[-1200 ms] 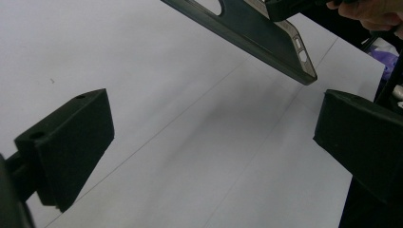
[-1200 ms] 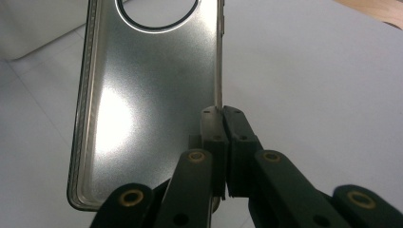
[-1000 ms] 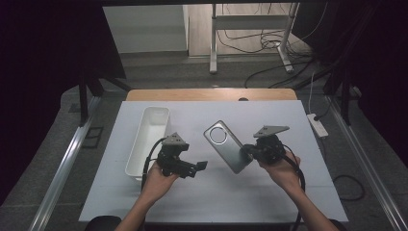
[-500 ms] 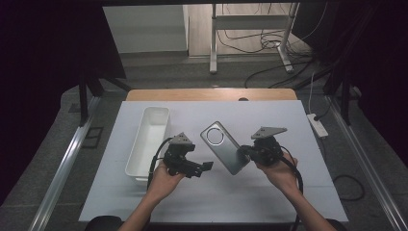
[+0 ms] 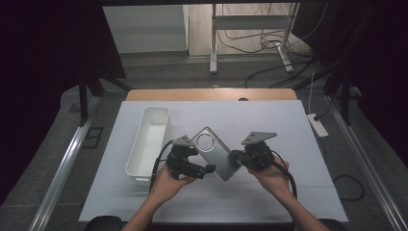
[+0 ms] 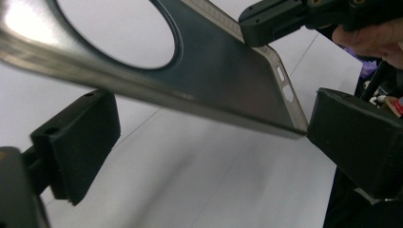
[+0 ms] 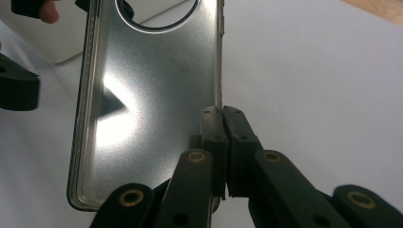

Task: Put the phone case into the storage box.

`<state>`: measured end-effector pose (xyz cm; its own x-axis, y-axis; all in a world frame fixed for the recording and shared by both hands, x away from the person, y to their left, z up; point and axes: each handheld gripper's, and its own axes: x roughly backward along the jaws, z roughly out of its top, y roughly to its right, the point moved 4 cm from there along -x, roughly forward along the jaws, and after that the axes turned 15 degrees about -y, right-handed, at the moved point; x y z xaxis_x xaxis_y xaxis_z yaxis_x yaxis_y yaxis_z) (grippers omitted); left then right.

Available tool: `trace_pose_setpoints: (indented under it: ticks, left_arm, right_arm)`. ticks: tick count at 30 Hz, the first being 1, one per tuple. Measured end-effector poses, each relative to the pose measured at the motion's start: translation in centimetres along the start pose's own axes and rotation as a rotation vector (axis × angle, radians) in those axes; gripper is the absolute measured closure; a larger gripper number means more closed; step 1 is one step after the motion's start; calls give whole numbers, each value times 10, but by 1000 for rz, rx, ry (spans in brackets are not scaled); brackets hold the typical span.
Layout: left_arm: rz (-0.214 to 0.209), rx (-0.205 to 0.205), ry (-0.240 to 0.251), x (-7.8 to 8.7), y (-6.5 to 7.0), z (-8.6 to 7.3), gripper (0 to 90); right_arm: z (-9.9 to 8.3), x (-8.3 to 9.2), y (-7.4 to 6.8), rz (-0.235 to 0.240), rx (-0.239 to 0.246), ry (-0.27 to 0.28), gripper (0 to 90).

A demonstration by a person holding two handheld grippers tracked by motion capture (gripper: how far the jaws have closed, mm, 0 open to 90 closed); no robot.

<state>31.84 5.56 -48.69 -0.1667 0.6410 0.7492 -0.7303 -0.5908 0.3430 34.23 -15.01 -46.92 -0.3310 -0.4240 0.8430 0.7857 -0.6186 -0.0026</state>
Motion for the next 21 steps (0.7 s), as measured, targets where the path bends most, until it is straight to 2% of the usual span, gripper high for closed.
trace_pose_setpoints:
  ticks: [2, 4, 12, 14, 15, 16, 17, 18, 21]
  left_arm:
    - [-3, 7, -4, 0, -1, 0, 80]
    - [-29, 25, -5, 0, -2, -1, 108]
    - [-44, 24, -18, -1, -2, -1, 225]
    - [-40, 23, -22, -1, -1, -1, 304]
    - [-33, 25, -27, 0, -1, -1, 304]
    - [-25, 27, -32, 0, -2, -2, 344]
    - [-18, 29, -37, 0, -2, -2, 437]
    - [-14, 28, -44, 1, -2, -3, 437]
    - [-23, 35, -53, 3, -2, -3, 558]
  right_arm:
    - [1, -1, -3, 0, 6, 2, 885]
    - [1, -1, -5, 4, 8, 7, 885]
    - [2, -3, -10, 8, 16, 13, 885]
    - [3, -4, -12, 12, 21, 16, 885]
    - [3, -4, -12, 12, 22, 14, 884]
    - [3, -5, -13, 13, 26, 14, 884]
    - [3, -5, -14, 17, 28, 15, 884]
    - [3, -5, -14, 17, 28, 15, 884]
    - [3, -7, -16, 21, 34, 12, 881]
